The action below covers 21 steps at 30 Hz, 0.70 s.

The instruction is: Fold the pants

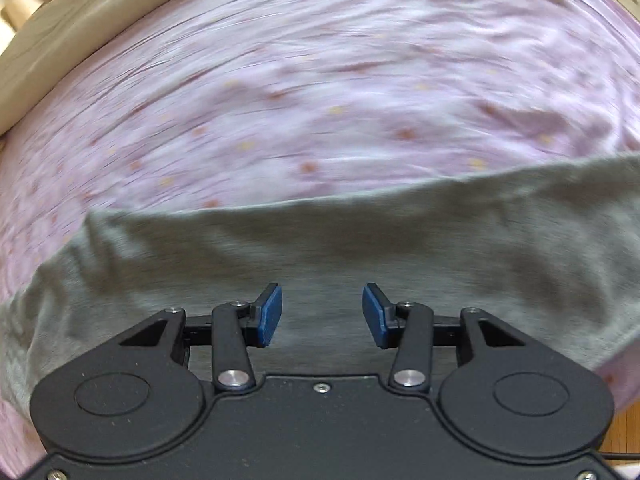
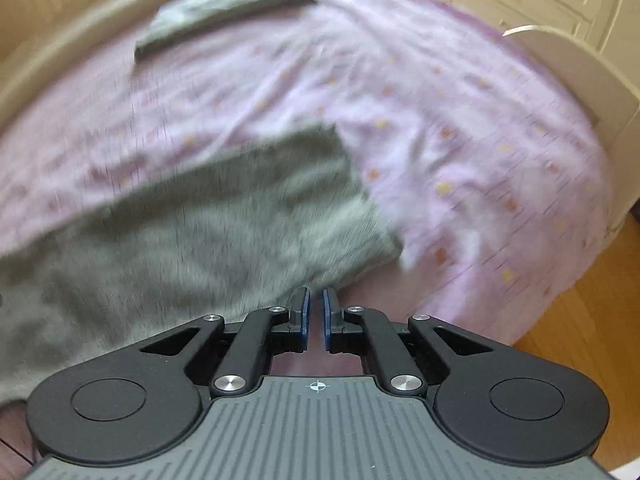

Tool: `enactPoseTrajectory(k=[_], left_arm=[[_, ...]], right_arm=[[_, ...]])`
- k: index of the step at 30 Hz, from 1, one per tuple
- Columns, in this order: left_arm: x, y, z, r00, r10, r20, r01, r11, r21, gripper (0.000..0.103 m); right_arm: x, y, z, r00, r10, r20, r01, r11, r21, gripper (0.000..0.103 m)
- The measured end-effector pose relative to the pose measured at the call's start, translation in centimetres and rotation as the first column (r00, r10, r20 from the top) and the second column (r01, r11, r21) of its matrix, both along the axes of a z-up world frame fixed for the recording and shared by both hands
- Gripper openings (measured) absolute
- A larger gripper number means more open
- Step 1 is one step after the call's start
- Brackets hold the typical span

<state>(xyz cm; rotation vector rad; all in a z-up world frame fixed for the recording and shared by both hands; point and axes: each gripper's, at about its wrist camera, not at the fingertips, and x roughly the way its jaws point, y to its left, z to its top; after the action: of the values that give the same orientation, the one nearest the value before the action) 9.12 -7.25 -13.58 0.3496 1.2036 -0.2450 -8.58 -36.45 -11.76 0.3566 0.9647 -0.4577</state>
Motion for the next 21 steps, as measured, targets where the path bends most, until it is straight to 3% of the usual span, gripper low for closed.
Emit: enactPoseTrajectory(k=[1, 2, 3, 13, 19, 21], left_arm=[[-0.3, -0.9, 0.0, 1.000, -0.012, -0.011, 0.012, 1.000, -0.009, 0.054], [-0.4, -1.6, 0.0, 1.000, -0.020, -0.023, 0.019, 1.000, -0.021, 0.054], [-0.6, -2.3, -0.1, 0.999, -0.027, -0.035, 0.025, 0.999, -0.031, 0.054], [-0.8, -3.1, 0.1, 0.998, -0.022, -0.057, 0.023, 1.000, 0.017, 0.055], [-0.4, -1.4, -0.2, 0.995, 0.052, -0.083, -0.049, 0.998, 0.031, 0.055], [-0.5, -1.1, -0.4, 0.993, 0.072, -0.092, -0.069, 0.997, 0.034, 0.055]], right_arm=[[0.0, -0.5, 0.4, 1.000, -0.003, 0.022, 0.004, 1.000, -0.013, 0.019], [0.1, -0.9, 0.6, 0.999, -0.003, 0.033, 0.004, 1.000, -0.024, 0.035], [0.5, -1.6, 0.6, 1.000, 0.002, 0.028, -0.002, 1.000, -0.024, 0.045], [2.9, -4.0, -1.5, 0.996, 0.082, -0.021, -0.080, 0.995, 0.061, 0.045], [3.3, -4.1, -1.7, 0.992, 0.127, -0.002, -0.126, 0.989, 0.080, 0.045], [3.7, -4.5, -2.2, 0.992, 0.125, -0.036, -0.121, 0.988, 0.095, 0.045]])
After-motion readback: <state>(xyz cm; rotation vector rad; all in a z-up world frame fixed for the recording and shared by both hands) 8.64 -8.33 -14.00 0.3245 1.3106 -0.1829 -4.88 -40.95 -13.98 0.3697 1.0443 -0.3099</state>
